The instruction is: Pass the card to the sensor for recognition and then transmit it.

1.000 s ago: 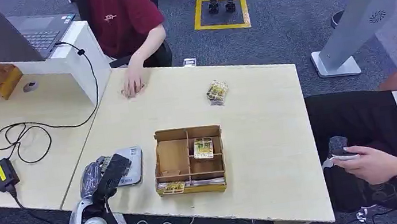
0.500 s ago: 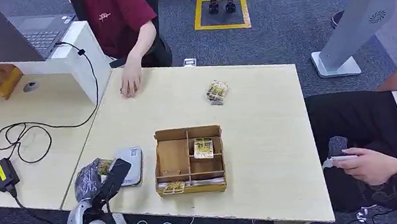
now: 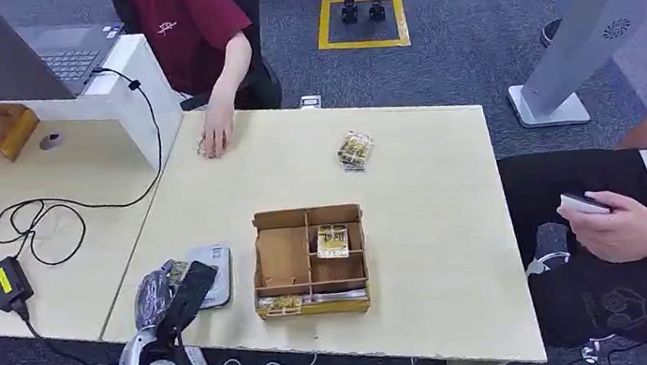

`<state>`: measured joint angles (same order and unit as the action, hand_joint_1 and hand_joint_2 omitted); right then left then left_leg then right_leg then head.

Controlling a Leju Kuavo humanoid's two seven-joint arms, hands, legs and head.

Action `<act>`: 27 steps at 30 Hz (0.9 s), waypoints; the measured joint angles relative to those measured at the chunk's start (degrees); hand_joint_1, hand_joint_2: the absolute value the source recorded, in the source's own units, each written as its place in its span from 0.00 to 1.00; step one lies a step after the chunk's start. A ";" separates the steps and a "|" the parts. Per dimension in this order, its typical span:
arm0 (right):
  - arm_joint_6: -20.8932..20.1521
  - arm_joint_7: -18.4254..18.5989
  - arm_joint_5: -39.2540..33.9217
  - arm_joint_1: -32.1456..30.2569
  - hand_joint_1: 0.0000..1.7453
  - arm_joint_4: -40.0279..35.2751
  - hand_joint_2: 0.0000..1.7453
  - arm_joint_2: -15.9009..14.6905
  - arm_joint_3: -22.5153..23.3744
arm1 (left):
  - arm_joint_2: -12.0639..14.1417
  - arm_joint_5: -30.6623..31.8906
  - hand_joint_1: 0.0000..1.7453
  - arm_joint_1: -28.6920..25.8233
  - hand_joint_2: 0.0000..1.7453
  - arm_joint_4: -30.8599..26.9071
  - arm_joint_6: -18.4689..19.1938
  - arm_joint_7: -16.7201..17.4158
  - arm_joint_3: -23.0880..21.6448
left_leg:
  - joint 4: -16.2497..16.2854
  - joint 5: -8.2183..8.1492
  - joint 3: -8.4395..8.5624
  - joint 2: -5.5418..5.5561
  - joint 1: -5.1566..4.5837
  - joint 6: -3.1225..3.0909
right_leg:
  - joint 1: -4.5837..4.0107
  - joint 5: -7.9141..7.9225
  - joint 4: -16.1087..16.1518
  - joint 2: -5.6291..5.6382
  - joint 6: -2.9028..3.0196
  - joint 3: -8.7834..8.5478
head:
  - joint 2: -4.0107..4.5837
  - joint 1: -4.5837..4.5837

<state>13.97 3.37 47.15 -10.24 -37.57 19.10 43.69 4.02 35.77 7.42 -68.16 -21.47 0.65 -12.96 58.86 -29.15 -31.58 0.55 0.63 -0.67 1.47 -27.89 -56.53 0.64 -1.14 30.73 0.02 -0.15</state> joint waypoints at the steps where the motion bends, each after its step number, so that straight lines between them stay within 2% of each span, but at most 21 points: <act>1: 0.00 -0.22 0.24 0.13 0.00 0.15 0.00 0.00 0.09 | -0.35 -2.86 1.00 -0.11 1.00 -1.51 -0.68 -1.85 0.02 | 0.00 0.00 -0.01 0.00 0.00 0.00 | 0.00 0.00 0.00 0.00 0.00 0.00 | 0.00 0.00; 4: 0.00 -0.66 0.81 0.24 0.00 0.42 0.00 0.00 0.17 | -0.63 -4.62 1.00 0.04 1.00 -4.61 -1.99 -3.12 0.02 | 0.00 0.02 0.00 0.00 0.00 0.03 | 0.00 0.00 0.00 0.01 0.00 0.01 | 0.00 0.00; 6: -0.28 -0.94 1.79 0.32 0.00 0.63 0.00 -0.02 0.28 | -0.52 -3.16 1.00 0.55 1.00 -6.59 -3.99 -3.16 0.04 | 0.00 0.03 -0.01 0.04 0.00 0.04 | -0.01 0.00 0.00 -0.02 0.00 0.02 | 0.00 0.00; 9: -0.68 -1.05 3.17 1.03 0.00 1.31 0.00 -0.15 0.83 | -0.17 -1.69 1.00 2.79 1.00 -7.82 -6.14 -3.01 0.20 | 0.00 0.11 -0.02 0.08 0.00 0.11 | -0.01 0.01 -0.01 -0.05 0.01 0.03 | 0.00 0.00; 13: -0.66 -1.29 3.80 2.19 0.00 2.34 0.00 -0.39 1.38 | 0.33 -1.03 1.00 5.83 1.00 -8.19 -7.15 -3.31 0.39 | 0.00 0.15 -0.02 0.09 0.01 0.13 | -0.01 0.02 -0.05 -0.05 0.01 0.02 | 0.00 -0.02; 17: 0.48 -3.24 5.31 4.00 0.00 5.18 0.00 -0.90 1.86 | 0.77 3.54 1.00 8.13 1.00 -8.06 -15.30 -6.48 1.05 | 0.00 0.18 -0.08 0.07 0.01 0.14 | -0.02 0.08 -0.05 -0.02 0.06 0.14 | 0.00 0.00; 19: 1.31 -4.21 5.68 5.47 0.00 6.88 0.00 -1.22 2.01 | 1.30 6.23 1.00 10.47 1.00 -7.49 -17.50 -6.63 1.37 | 0.00 0.21 -0.07 0.09 0.01 0.13 | -0.02 0.09 -0.05 -0.03 0.06 0.14 | 0.00 -0.02; 23: 3.65 -6.31 5.70 8.38 0.00 12.38 0.00 -2.34 2.64 | 1.71 13.55 1.00 14.82 1.00 -3.88 -17.66 -7.25 3.39 | 0.00 0.26 -0.07 0.06 0.01 0.15 | -0.02 0.15 -0.06 0.01 0.10 0.16 | 0.00 -0.02; 27: 4.31 -6.95 5.57 9.62 0.00 15.37 0.00 -3.21 2.84 | 1.66 15.25 1.00 16.98 1.00 -1.35 -17.68 -7.86 5.27 | 0.01 0.26 -0.07 0.04 0.01 0.15 | -0.02 0.16 -0.07 0.04 0.10 0.19 | 0.00 -0.04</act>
<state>18.27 -3.59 52.72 -0.62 -22.20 15.89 46.53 5.68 51.02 24.40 -69.50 -39.15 -7.21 -7.69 58.87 -28.89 -31.65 0.59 0.64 -0.51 1.45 -27.73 -56.60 0.68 -1.03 30.92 0.02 -0.20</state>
